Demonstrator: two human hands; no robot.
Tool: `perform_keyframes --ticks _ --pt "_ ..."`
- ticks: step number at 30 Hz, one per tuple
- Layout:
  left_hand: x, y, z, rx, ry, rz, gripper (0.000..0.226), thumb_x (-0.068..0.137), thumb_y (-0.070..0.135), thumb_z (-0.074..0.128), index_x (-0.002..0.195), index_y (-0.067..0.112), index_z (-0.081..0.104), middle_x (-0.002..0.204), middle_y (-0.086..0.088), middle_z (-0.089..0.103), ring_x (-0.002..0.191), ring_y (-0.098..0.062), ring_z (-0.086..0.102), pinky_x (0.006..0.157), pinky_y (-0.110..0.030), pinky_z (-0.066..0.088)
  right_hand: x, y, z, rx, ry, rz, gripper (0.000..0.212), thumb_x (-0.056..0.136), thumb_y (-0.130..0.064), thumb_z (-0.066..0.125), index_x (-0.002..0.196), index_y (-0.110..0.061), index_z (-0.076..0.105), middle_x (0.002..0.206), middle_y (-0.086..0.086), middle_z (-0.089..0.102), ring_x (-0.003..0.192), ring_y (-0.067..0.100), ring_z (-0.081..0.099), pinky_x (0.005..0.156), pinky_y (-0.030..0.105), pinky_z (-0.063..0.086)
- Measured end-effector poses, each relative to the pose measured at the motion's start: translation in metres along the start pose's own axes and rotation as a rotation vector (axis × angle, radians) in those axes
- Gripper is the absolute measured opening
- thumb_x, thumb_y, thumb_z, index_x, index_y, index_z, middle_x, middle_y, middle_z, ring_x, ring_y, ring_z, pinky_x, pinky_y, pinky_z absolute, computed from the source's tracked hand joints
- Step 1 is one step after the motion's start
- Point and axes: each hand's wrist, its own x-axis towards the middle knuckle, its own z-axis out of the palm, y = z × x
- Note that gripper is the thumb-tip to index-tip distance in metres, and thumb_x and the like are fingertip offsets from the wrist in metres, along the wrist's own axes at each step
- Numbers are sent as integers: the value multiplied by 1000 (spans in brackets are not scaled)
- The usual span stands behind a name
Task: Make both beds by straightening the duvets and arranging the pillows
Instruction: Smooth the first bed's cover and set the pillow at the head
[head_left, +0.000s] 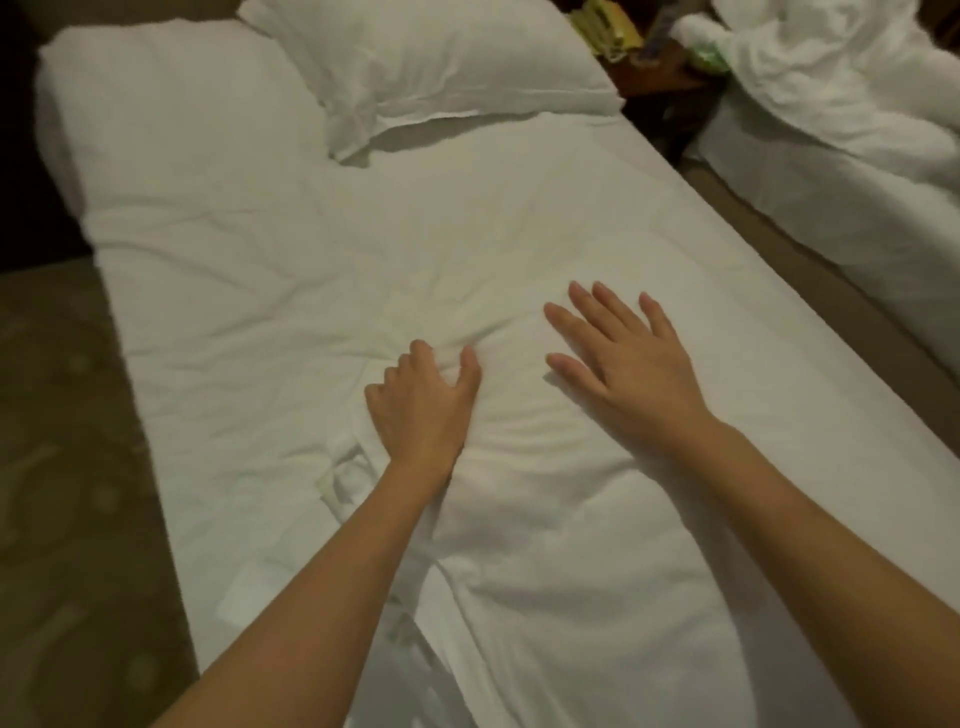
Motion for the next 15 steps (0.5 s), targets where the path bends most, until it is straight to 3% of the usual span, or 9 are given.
perform_keyframes --ticks 4,7,10,12,15 --pt "0 -9 -13 -27 25 2 46 92 58 36 86 14 44 90 -12 67 73 -29 47 76 -36 30 46 -15 8 -45 -31 -148 77 83 -71 4 148 -37 26 158 -9 17 147 12 7 118 45 1" --pt "-17 -21 -21 -40 82 -16 43 91 59 42 83 17 43 84 -11 67 67 -23 33 70 -33 25 72 -24 20 -43 -42 -278 79 81 -73 7 142 -34 40 151 -7 36 143 14 25 116 46 8" --pt "-40 -37 -17 -57 89 -66 43 89 61 44 80 19 40 74 -8 60 67 -22 32 69 -32 26 71 -31 48 -43 95 -395 64 88 -65 27 113 -21 66 110 1 67 109 23 59 108 47 24" --pt "-52 -53 -4 -40 89 -67 45 89 63 42 75 20 38 65 1 49 62 -21 35 66 -32 28 62 -33 71 -90 232 -434 57 92 -61 33 96 -16 68 86 3 64 86 27 60 104 47 30" --pt "-58 -74 17 -24 155 -41 43 91 61 35 69 23 35 60 4 48 57 -22 46 62 -32 33 58 -38 93 -115 307 -450 57 95 -60 31 87 -14 63 78 3 58 78 27 56 103 47 32"
